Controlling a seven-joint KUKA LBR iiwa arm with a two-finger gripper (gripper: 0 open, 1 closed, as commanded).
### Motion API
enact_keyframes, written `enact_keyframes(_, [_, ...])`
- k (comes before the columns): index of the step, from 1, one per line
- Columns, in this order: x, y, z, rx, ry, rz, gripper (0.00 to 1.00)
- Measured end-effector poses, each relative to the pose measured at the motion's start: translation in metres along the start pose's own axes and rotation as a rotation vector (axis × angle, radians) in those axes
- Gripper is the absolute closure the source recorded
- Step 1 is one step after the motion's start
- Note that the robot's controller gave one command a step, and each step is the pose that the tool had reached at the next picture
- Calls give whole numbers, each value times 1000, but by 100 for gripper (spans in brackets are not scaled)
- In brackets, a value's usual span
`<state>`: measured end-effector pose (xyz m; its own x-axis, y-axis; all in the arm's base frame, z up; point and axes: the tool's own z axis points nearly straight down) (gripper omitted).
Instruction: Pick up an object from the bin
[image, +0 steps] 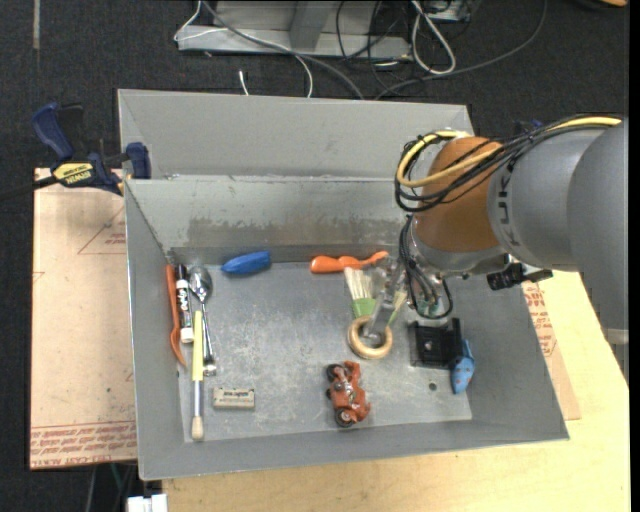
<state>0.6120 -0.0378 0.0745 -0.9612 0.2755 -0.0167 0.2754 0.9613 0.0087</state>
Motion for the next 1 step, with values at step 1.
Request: enact_keyframes(1, [1, 0, -25, 0, 2, -1, 100])
